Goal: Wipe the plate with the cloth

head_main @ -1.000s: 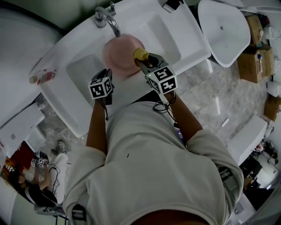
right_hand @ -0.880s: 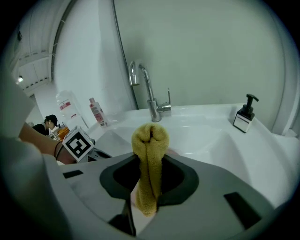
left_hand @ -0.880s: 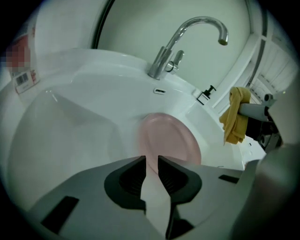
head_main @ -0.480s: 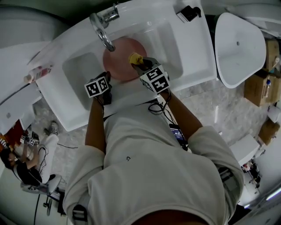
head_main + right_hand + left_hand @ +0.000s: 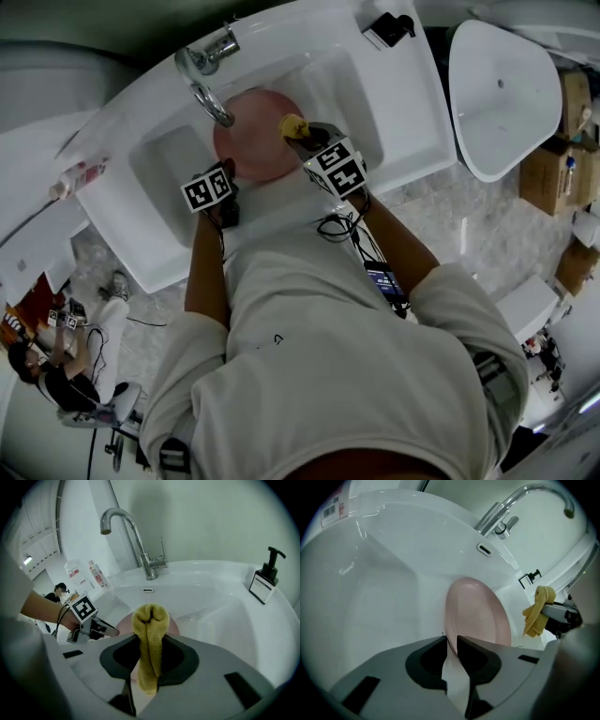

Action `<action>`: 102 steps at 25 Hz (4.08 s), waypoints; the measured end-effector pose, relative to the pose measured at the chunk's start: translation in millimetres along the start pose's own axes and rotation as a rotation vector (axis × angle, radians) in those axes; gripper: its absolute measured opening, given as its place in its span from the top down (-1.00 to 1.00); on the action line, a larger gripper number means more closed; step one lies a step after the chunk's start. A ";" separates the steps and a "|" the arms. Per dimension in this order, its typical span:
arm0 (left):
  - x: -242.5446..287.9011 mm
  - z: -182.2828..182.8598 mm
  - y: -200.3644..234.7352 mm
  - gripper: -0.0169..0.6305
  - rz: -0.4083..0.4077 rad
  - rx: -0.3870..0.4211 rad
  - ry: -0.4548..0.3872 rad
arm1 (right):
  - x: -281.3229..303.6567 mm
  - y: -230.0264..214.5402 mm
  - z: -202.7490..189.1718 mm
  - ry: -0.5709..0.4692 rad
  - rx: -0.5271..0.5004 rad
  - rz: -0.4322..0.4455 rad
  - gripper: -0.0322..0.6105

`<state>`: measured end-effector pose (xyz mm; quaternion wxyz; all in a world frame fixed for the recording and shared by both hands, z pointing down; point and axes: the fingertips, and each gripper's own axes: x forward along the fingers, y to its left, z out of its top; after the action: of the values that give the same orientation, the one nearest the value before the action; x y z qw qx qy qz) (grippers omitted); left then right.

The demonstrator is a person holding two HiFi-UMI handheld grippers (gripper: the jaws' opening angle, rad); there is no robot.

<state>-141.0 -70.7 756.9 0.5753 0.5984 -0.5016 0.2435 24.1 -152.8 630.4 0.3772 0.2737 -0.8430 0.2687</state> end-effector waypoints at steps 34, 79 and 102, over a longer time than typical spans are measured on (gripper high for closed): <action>-82.8 33.4 -64.8 0.66 0.027 0.454 -0.143 | 85.2 -21.7 -17.6 0.279 -0.038 -0.029 0.62; -92.8 24.4 -69.3 0.63 0.013 0.497 -0.095 | 82.5 129.9 -51.9 0.289 -0.290 0.365 0.62; -87.0 20.3 -71.4 0.70 0.009 0.498 -0.087 | 78.4 72.0 -110.0 0.511 -0.319 0.269 0.62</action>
<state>-116.8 -73.6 645.1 0.3871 0.7292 -0.4531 0.3363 -14.3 -49.8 736.9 0.5758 0.0210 -0.7810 0.2409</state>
